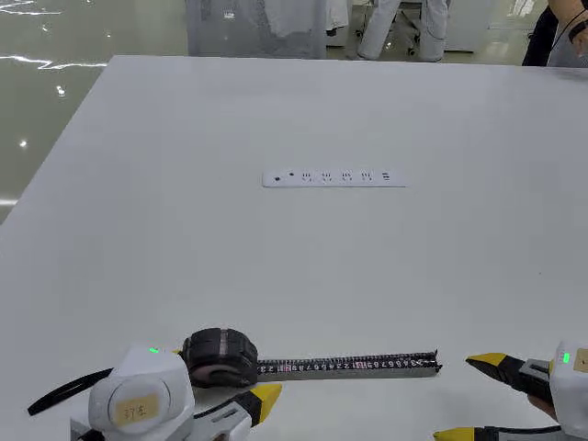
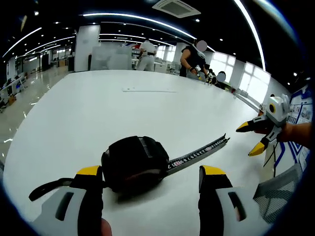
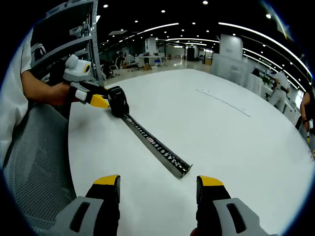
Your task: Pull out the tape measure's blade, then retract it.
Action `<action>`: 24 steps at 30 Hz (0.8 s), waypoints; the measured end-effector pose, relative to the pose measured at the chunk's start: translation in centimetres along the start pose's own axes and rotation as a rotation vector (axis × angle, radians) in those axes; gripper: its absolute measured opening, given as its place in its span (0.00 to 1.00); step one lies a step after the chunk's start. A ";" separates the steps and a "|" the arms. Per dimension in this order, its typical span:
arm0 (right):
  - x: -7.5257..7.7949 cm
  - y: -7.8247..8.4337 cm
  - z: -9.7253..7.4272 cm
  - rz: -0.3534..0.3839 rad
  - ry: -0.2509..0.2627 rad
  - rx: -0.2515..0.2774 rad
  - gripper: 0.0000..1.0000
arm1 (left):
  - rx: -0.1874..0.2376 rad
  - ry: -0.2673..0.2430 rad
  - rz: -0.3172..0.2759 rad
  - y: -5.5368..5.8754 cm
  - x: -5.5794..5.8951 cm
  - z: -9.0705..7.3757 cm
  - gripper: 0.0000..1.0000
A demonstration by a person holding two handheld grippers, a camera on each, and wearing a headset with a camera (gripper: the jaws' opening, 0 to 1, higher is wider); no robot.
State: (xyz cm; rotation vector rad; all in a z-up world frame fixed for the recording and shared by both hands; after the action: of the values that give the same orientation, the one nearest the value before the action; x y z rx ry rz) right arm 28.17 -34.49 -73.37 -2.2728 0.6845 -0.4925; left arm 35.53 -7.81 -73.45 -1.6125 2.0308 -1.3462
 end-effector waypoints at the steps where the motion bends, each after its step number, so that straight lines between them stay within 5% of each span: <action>1: 0.3 0.0 0.1 -0.011 -0.005 -0.007 0.61 | 0.003 -0.009 -0.002 0.0 0.0 0.1 0.76; 24: 3.5 0.9 2.5 -0.229 -0.148 -0.127 0.34 | 0.036 -0.146 -0.101 -0.4 -1.1 1.5 0.68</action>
State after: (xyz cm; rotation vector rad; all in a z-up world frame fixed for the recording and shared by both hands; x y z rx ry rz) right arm 31.94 -35.83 -75.22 -2.4937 0.3941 -0.3912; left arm 37.21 -7.60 -74.40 -1.7633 1.8543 -1.2492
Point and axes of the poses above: the centre of the closed fingertips' face, and the gripper's own axes: z roughly forward along the fingers, x roughly to its right, y roughly out of its underside, the point moved 2 cm from there along -z, roughly backward along the fingers, and after that the axes turned 13 degrees about -z, right-handed, at the moved point
